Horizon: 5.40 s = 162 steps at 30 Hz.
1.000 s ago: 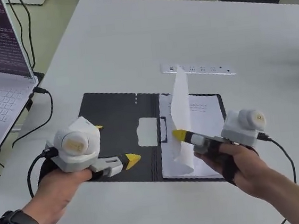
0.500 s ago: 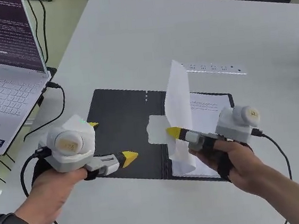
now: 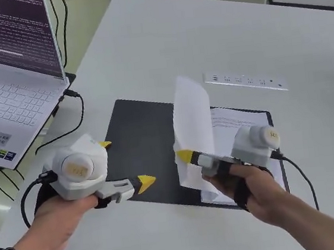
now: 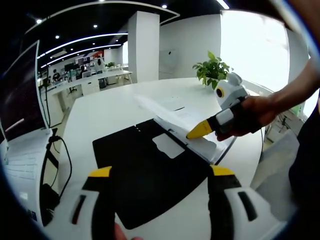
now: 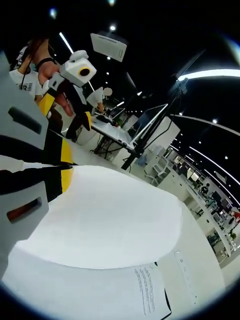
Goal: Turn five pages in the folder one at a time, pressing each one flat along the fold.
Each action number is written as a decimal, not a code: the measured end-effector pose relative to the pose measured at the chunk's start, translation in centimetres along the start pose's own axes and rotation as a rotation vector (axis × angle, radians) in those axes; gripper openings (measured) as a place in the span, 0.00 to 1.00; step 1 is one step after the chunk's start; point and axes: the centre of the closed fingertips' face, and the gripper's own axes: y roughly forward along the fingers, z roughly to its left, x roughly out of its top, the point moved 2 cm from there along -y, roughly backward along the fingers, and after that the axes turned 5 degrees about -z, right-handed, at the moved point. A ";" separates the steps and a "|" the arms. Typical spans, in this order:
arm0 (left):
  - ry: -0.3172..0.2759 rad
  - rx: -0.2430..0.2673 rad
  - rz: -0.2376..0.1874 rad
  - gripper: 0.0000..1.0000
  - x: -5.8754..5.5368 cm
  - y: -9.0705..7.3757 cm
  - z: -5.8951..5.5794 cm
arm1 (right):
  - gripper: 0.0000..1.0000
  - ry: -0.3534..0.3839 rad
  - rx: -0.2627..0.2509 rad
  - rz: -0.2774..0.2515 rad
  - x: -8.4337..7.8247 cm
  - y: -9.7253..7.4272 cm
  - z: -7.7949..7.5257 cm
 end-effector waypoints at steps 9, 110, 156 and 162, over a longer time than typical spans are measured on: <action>-0.016 -0.005 0.006 0.76 -0.9 -0.4 0.2 | 0.00 0.017 0.017 0.038 -1.4 2.4 0.4; -0.138 -0.100 0.264 0.00 -10.6 6.8 -2.1 | 0.24 0.157 -0.081 -0.133 -3.4 -6.7 -6.6; -0.038 -0.097 0.317 0.00 -10.9 6.8 -2.3 | 0.00 0.084 -0.127 -0.169 4.7 -2.8 -11.6; -0.043 -0.090 0.317 0.00 -10.9 6.8 -2.3 | 0.00 0.139 -0.140 -0.196 4.9 -2.0 -12.1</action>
